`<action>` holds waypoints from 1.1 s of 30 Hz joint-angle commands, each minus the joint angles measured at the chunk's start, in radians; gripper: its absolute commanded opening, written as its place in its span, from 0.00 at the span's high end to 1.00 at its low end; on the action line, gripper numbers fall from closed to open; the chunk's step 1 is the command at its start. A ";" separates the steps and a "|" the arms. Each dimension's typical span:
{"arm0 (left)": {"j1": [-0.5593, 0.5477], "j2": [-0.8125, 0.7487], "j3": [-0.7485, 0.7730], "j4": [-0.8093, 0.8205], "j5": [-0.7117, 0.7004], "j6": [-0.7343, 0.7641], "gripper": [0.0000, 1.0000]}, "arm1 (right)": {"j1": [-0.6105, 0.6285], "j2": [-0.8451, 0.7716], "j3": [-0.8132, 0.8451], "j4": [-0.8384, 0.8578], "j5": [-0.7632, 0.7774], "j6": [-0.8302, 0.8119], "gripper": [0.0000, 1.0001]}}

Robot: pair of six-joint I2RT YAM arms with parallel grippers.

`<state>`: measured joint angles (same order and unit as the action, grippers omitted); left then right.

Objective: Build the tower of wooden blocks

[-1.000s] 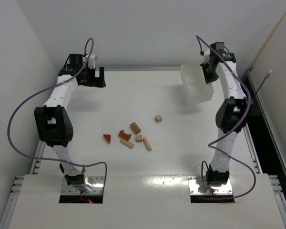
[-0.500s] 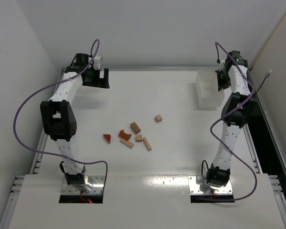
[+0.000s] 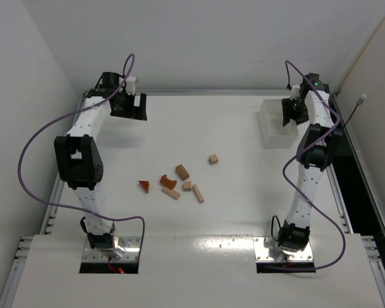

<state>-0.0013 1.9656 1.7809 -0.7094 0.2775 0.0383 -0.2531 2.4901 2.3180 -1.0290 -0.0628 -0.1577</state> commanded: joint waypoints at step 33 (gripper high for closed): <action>-0.480 -0.542 -0.552 0.011 0.071 0.293 0.00 | 0.558 -1.137 -1.118 0.189 -0.051 -0.218 0.00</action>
<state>-0.4858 1.4864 1.2648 -0.6456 0.2756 0.2562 0.2821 1.3289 1.1755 -0.8494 -0.1349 -0.2989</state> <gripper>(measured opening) 1.000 0.994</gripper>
